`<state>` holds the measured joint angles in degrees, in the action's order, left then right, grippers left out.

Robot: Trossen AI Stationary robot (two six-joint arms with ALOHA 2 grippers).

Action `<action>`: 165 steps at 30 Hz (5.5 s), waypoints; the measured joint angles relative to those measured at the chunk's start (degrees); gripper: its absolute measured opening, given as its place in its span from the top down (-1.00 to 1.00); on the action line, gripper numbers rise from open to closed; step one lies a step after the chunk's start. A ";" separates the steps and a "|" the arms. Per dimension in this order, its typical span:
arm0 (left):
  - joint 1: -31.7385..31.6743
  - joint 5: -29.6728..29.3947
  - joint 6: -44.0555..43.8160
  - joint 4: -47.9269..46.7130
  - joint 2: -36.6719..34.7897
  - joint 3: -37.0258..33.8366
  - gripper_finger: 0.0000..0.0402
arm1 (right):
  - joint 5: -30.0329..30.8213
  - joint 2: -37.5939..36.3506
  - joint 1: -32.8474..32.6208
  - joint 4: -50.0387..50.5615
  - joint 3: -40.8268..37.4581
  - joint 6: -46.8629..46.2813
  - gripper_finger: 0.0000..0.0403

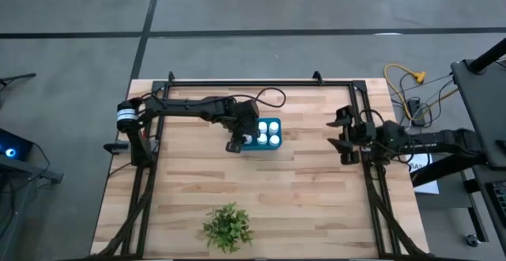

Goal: Pick and place pill bottles into a basket
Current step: Put the white medicine bottle into the blue bin, then return to Home Position

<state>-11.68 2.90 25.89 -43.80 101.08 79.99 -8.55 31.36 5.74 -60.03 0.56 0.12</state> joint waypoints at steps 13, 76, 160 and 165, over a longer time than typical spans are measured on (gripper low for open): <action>0.00 0.00 -0.04 0.32 0.04 -0.87 0.29 | -9.15 -29.92 9.93 39.46 -0.02 -3.30 -0.11; -0.33 -0.40 -1.49 2.22 7.78 -0.50 0.16 | -8.86 -31.24 12.91 58.64 1.27 -3.13 -0.11; 4.51 -1.51 -9.97 14.62 -37.39 -12.70 -0.29 | -0.13 -31.31 6.21 44.31 0.00 -5.74 -0.11; 5.77 -1.51 -10.99 21.15 -44.81 -21.18 -0.29 | 2.66 -31.31 3.30 44.33 0.00 -5.30 -0.11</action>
<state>-5.91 1.39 14.90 -22.65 56.26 58.80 -5.89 0.05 9.04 -15.70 0.56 -5.18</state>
